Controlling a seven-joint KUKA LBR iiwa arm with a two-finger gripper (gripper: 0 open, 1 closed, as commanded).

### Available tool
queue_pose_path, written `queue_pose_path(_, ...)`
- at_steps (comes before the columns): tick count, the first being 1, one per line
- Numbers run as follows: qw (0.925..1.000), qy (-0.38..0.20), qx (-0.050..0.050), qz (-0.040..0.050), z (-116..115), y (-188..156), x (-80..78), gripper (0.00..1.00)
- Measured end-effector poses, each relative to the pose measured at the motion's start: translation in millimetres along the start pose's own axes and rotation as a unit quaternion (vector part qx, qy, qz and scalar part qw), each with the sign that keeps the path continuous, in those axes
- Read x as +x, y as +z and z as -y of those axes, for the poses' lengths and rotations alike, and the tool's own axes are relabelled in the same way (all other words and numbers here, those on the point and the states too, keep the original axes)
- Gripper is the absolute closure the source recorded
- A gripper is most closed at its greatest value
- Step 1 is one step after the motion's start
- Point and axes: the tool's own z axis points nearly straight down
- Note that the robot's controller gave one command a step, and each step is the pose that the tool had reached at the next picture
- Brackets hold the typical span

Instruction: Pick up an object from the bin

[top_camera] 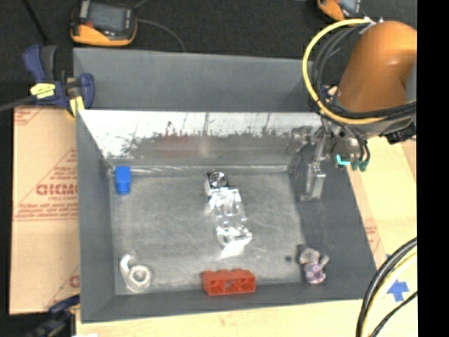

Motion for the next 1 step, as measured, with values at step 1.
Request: queue_pose_path(1, 1.0, -0.004, -0.001, -0.002, -12.3, 81.2, 46.3, 0.0)
